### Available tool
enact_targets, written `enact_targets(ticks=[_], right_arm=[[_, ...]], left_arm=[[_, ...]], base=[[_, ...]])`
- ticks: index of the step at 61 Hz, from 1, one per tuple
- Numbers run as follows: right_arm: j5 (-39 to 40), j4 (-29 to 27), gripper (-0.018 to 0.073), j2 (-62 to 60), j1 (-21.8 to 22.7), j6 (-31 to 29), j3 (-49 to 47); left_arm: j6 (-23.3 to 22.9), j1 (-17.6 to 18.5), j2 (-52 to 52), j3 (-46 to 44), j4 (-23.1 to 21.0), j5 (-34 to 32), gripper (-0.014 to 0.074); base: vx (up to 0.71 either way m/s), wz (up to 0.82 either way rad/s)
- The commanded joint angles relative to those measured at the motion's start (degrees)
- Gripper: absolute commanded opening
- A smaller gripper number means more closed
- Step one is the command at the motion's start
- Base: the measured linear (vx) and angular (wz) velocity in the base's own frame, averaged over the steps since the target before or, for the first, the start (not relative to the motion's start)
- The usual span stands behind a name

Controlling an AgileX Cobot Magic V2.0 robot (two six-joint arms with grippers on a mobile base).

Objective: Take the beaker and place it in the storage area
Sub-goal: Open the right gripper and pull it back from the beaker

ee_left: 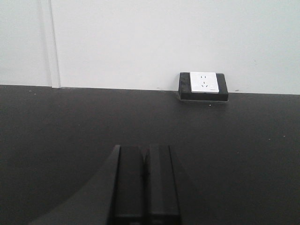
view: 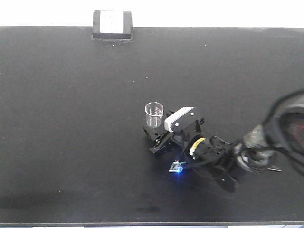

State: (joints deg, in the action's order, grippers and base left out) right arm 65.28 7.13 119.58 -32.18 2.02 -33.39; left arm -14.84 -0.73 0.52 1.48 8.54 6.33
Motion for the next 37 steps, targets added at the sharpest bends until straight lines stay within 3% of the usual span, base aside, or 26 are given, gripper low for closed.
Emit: enact_targets(ticks=[1,14,26,30,37], right_arm=[[7.2,-0.3,0.0593,-5.0,0.0,-0.8,0.3],[4.5,0.2,0.0593,-11.5,0.0,-0.8,4.9],[2.5,-0.4,0.0582,-24.9,0.0,-0.5,13.4],[-1.5,-0.9,0.0575,-31.3,0.0,-0.1,15.0],[-16.2,-2.8,0.0574,-45.1,0.0,0.1,15.4]], left_arm=[[-0.4,0.4,1.1,1.3,-0.3,-4.9,-0.0008],[-0.4,0.4,1.1,1.3,-0.3,-4.9,-0.0008],[-0.4,0.4,1.1,1.3,-0.3,-4.9,-0.0008],[-0.4,0.4,1.1,1.3,-0.3,-4.9,-0.0008],[-0.4,0.4,1.1,1.3,-0.3,-4.9,-0.0008]], base=[[0.0,0.0],[0.0,0.0],[0.0,0.0],[0.0,0.0],[0.0,0.0]])
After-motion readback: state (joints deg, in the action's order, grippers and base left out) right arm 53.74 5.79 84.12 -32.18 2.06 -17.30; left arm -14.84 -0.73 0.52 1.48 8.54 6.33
